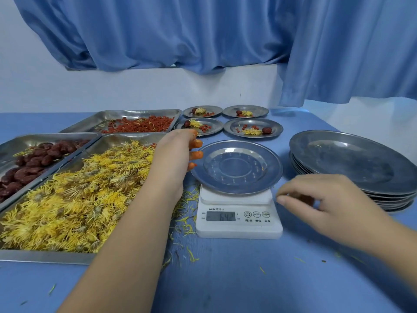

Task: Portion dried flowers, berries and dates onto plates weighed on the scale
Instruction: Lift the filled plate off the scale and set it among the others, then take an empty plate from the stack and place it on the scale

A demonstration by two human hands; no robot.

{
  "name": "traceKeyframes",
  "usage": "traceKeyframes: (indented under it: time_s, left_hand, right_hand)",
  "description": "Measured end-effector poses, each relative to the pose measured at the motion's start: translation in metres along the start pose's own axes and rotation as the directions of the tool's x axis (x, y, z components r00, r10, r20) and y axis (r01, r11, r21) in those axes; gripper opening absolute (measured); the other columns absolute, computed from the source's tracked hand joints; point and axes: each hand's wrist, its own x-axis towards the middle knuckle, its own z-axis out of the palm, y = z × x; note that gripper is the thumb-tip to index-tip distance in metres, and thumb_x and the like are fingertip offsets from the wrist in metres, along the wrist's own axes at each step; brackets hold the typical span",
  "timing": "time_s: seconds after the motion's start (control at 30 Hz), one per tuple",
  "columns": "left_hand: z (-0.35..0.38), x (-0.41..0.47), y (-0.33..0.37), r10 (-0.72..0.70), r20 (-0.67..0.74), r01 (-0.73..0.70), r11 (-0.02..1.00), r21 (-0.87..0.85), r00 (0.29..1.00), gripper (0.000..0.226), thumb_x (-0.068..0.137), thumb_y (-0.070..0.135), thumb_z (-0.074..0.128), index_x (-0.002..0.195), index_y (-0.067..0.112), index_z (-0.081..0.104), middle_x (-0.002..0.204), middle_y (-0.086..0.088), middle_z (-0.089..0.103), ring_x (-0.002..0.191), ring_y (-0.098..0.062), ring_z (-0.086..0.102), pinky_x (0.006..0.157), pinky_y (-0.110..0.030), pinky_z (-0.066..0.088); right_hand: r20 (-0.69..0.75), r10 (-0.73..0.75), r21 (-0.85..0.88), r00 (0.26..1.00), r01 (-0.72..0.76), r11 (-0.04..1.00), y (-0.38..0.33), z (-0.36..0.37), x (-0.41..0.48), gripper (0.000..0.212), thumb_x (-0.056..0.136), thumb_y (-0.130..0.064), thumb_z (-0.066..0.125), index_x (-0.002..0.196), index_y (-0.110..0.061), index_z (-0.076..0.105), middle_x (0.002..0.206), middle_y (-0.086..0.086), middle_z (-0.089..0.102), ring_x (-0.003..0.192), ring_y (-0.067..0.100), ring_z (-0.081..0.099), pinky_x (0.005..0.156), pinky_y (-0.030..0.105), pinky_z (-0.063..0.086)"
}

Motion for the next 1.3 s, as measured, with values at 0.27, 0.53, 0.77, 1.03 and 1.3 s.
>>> traceKeyframes:
  time_s: [0.27,0.53,0.77,1.03,1.3]
  left_hand:
    - [0.002,0.006,-0.007,0.036,-0.002,-0.036,0.995,0.098,0.999,0.011,0.094,0.023,0.052,0.097,0.024,0.063,0.084,0.001,0.065,0.071,-0.015,0.061,0.057,-0.025,0.044]
    - [0.002,0.004,-0.006,0.045,0.011,-0.046,0.995,0.087,0.999,0.015,0.095,0.02,0.05,0.102,0.021,0.062,0.086,-0.001,0.065,0.073,-0.017,0.06,0.059,-0.025,0.044]
    - [0.002,0.006,-0.01,0.055,0.033,-0.059,0.992,0.11,0.998,0.011,0.094,0.024,0.053,0.096,0.024,0.063,0.083,0.001,0.066,0.068,-0.014,0.06,0.057,-0.025,0.044]
    - [0.003,0.009,-0.017,0.069,0.02,-0.072,0.98,0.183,0.997,0.01,0.09,0.03,0.059,0.089,0.025,0.067,0.079,0.005,0.07,0.055,-0.009,0.06,0.045,-0.02,0.041]
    - [0.002,-0.003,-0.019,0.209,0.072,-0.221,0.916,0.334,0.975,0.016,0.093,0.026,0.051,0.093,0.026,0.067,0.085,0.004,0.069,0.06,-0.01,0.059,0.056,-0.024,0.043]
  right_hand:
    - [0.358,0.087,-0.016,0.93,-0.087,0.996,-0.008,0.009,-0.001,0.036,0.08,-0.065,0.047,0.104,-0.04,0.056,0.07,-0.017,0.059,0.063,0.005,0.056,0.06,0.028,0.049]
    - [0.427,0.172,-0.065,0.888,-0.16,0.985,-0.011,0.007,-0.003,0.038,0.077,-0.07,0.042,0.106,-0.046,0.045,0.078,-0.024,0.06,0.064,0.0,0.057,0.059,0.027,0.049]
    - [0.392,0.225,-0.115,0.892,-0.195,0.974,-0.02,0.013,-0.001,0.053,0.065,-0.081,0.042,0.099,-0.041,0.047,0.073,-0.026,0.058,0.063,0.003,0.054,0.049,0.019,0.039]
    - [0.379,0.204,-0.281,0.903,-0.098,0.955,-0.026,0.016,0.002,0.053,0.065,-0.084,0.033,0.088,-0.036,0.035,0.069,-0.01,0.051,0.061,0.005,0.046,0.05,0.024,0.033]
    - [0.275,0.159,-0.116,0.948,-0.131,0.985,-0.012,0.019,-0.001,0.042,0.077,-0.074,0.037,0.093,-0.037,0.049,0.063,-0.015,0.054,0.063,0.0,0.047,0.056,0.02,0.038]
